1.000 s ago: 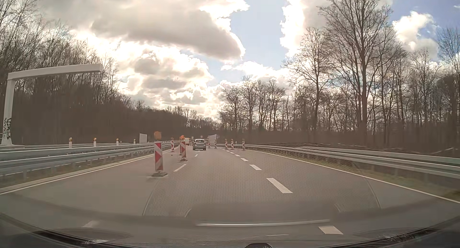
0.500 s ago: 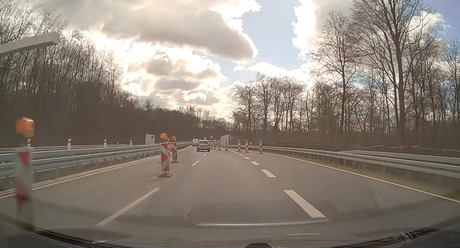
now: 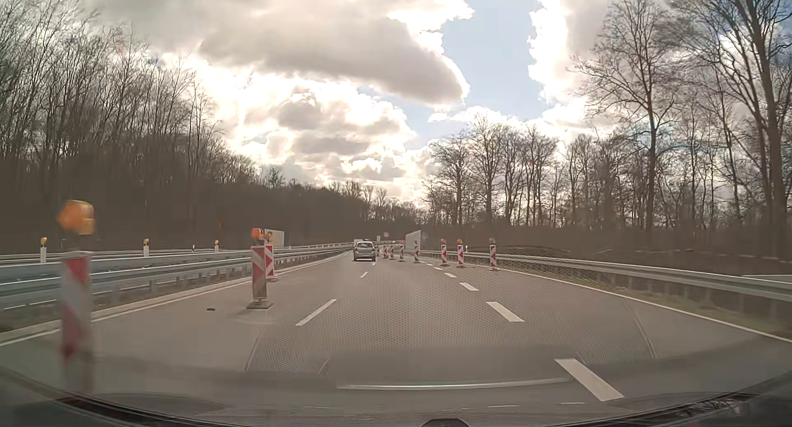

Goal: Follow the waypoints while adhering to traffic rules and regulations

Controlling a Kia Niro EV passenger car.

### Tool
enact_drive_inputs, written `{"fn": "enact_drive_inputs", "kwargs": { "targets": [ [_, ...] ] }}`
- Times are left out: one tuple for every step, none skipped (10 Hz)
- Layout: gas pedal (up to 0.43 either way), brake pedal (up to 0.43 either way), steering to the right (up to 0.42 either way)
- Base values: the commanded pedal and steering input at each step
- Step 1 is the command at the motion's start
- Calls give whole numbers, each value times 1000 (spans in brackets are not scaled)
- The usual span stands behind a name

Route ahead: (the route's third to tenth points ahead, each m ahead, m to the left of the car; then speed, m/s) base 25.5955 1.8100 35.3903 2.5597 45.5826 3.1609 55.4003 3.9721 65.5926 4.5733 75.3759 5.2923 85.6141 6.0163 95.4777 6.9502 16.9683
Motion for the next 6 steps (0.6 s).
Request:
{"fn": "enact_drive_inputs", "kwargs": {
  "targets": [
    [240, 0, -36],
    [240, 0, -36],
    [240, 0, -36],
    [240, 0, -36],
    [240, 0, -36],
    [240, 0, -35]
  ]
}}
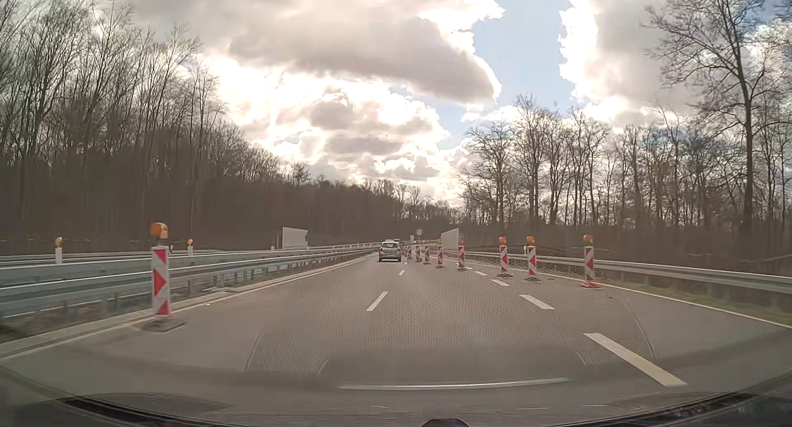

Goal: Follow the waypoints while adhering to traffic rules and regulations

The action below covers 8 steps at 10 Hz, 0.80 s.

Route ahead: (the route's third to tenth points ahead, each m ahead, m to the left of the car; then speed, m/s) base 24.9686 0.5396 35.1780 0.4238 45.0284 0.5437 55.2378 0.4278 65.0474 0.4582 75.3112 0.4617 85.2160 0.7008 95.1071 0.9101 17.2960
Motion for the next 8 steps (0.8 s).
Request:
{"fn": "enact_drive_inputs", "kwargs": {
  "targets": [
    [240, 0, -35],
    [240, 0, -29],
    [240, 0, -21],
    [240, 0, -17],
    [220, 0, -11],
    [197, 0, -10],
    [189, 0, -8],
    [110, 0, -7]
  ]
}}
